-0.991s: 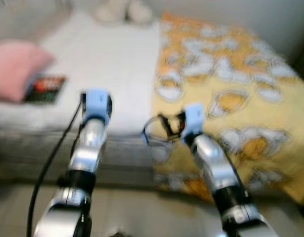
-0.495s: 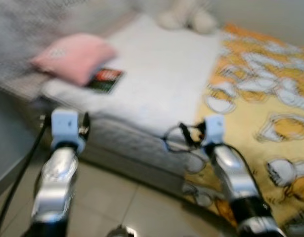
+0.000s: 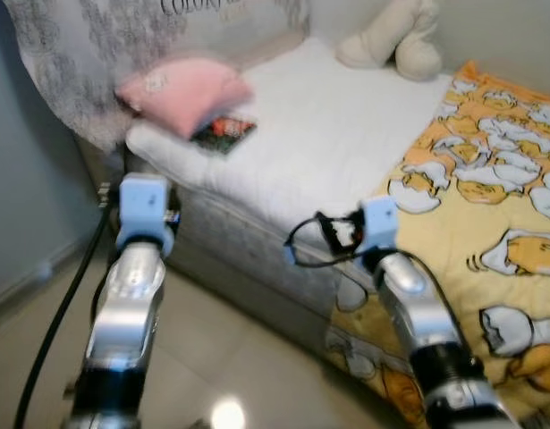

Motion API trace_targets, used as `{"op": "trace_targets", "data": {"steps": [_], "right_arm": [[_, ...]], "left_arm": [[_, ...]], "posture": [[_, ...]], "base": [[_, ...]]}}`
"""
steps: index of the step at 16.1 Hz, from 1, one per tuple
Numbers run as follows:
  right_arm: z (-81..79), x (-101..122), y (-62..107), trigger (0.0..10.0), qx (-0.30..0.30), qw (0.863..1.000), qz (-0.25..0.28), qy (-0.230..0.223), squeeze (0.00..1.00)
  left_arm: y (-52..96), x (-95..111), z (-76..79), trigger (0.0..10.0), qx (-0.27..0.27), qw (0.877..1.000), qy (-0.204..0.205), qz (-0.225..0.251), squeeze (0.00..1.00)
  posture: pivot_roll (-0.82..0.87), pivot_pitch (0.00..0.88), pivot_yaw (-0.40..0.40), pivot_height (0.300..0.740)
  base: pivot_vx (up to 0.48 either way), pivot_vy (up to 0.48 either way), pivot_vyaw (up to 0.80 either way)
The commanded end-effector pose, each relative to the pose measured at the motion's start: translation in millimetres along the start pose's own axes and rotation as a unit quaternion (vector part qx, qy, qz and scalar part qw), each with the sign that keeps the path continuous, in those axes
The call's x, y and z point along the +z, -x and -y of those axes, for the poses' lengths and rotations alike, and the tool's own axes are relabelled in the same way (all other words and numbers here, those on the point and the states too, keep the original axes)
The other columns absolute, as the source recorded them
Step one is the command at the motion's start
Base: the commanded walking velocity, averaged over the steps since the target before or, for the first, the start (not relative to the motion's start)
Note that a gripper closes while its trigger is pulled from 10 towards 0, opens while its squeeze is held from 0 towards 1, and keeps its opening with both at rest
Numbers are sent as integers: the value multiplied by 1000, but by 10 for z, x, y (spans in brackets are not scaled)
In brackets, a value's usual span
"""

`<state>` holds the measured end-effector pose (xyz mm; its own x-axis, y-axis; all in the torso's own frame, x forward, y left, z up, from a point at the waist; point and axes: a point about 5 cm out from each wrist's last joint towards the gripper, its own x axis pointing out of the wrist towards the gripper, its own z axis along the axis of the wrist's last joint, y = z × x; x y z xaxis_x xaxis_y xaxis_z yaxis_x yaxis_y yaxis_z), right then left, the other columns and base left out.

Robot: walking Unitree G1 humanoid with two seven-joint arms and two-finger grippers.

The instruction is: Clean up the room

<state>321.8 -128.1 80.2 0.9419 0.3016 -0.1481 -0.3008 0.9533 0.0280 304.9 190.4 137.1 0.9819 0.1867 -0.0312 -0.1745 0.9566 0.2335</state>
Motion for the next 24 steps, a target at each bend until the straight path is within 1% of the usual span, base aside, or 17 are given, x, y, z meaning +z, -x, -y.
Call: {"op": "trace_targets", "data": {"steps": [1,2,3,4,5,6,7,8,9,11,16,18,19,21,22,23,24], "right_arm": [[-28,67,-24,10000,7,1000,13,2,0],[-36,59,-22,10000,8,1000,11,2,0],[-41,47,-20,10000,9,1000,8,5,0],[-39,16,-18,10000,6,1000,0,-1,0],[-36,5,-20,10000,4,1000,-3,-1,0],[-38,12,-24,10000,4,1000,-3,2,0],[-34,16,-31,10000,-1,1000,-4,3,0],[-26,31,-33,10000,-2,1000,0,3,0],[-22,40,-35,10000,0,1000,1,7,0],[-11,38,-24,10000,-2,1000,3,2,0],[-26,31,-26,10000,5,1000,0,6,0],[-28,34,-28,10000,7,1000,0,7,0],[-29,37,-31,10000,9,1000,0,7,0],[-26,41,-32,10000,10,1000,0,8,0],[-8,44,-21,10000,10,1000,1,8,0],[26,44,13,10000,9,1000,3,10,0],[84,57,98,10000,11,1000,5,17,0]], "left_arm": [[-18,-34,-45,10000,19,1000,-1,-15,0],[-23,-23,-41,10000,20,1000,-7,-13,0],[-24,-9,-25,10000,18,1000,-22,-10,0],[-26,29,25,10000,9,1000,-26,-1,0],[-27,55,57,10000,2,999,-38,5,0],[-21,75,77,10000,-1,1000,-17,6,0],[-31,60,78,10000,8,1000,4,-6,0],[-41,58,75,10000,13,1000,11,-10,0],[-45,63,74,10000,15,1000,13,-9,0],[-48,61,82,10000,15,1000,14,-11,0],[-51,48,108,10000,14,1000,16,-16,0],[-49,37,110,10000,20,1000,10,-20,0],[-50,21,101,10000,30,999,0,-23,0],[-51,-1,96,10000,34,999,-1,-28,0],[-15,-28,102,10000,28,999,0,-29,0],[94,-89,121,10000,10,999,-9,-32,0],[286,-120,68,10000,-11,999,-29,-11,0]], "posture": [[-13,0,-32,732],[-14,0,-29,732],[-14,0,-27,732],[-15,0,-27,732],[-16,0,-24,732],[-16,0,-24,732],[-18,0,-23,732],[-18,0,-23,732],[-23,0,-23,732],[-23,0,-23,732],[-27,0,-24,732],[-25,0,-25,732],[-25,0,-25,732],[-25,0,-28,732],[-27,0,-25,732],[-30,0,-25,732],[-34,0,-20,732]], "base": [[0,0,581],[0,0,575],[0,0,575],[0,0,581],[0,0,569],[330,0,531],[480,0,0],[480,0,0],[480,0,0],[480,0,600],[480,0,585],[480,0,581],[0,0,575],[0,0,581],[0,0,581],[0,0,575],[0,0,563]]}}
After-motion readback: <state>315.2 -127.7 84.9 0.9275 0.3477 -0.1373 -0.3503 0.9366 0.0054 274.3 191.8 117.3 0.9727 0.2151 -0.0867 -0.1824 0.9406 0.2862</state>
